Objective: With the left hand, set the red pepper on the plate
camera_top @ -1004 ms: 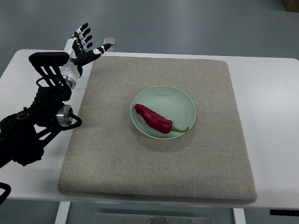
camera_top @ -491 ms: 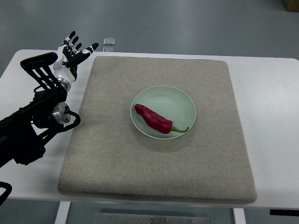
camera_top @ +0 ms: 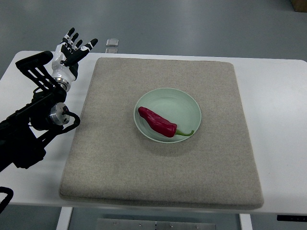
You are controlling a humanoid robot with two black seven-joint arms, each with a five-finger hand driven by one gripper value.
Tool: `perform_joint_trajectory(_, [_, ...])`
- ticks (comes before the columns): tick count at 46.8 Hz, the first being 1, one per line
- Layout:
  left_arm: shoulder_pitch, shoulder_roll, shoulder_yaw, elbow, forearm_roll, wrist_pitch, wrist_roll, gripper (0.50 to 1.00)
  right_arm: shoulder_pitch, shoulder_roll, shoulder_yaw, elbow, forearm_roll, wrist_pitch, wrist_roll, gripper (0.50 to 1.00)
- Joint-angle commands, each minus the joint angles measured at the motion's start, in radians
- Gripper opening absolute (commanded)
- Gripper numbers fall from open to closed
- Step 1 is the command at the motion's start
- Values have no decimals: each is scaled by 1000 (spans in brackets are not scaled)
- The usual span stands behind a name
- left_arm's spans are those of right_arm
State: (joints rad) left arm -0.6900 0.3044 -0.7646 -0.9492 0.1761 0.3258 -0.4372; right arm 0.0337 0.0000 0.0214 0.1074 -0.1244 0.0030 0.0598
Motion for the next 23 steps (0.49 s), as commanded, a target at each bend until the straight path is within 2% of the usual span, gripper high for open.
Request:
perform_joint_trajectory(1, [6, -17, -10, 0, 2, -10, -2, 996, 0, 0, 0, 0, 0, 2, 0, 928])
perform_joint_trajectory(23, [17, -21, -21, -2, 2, -17, -6, 996, 0, 0, 0, 6, -3, 5, 3, 928])
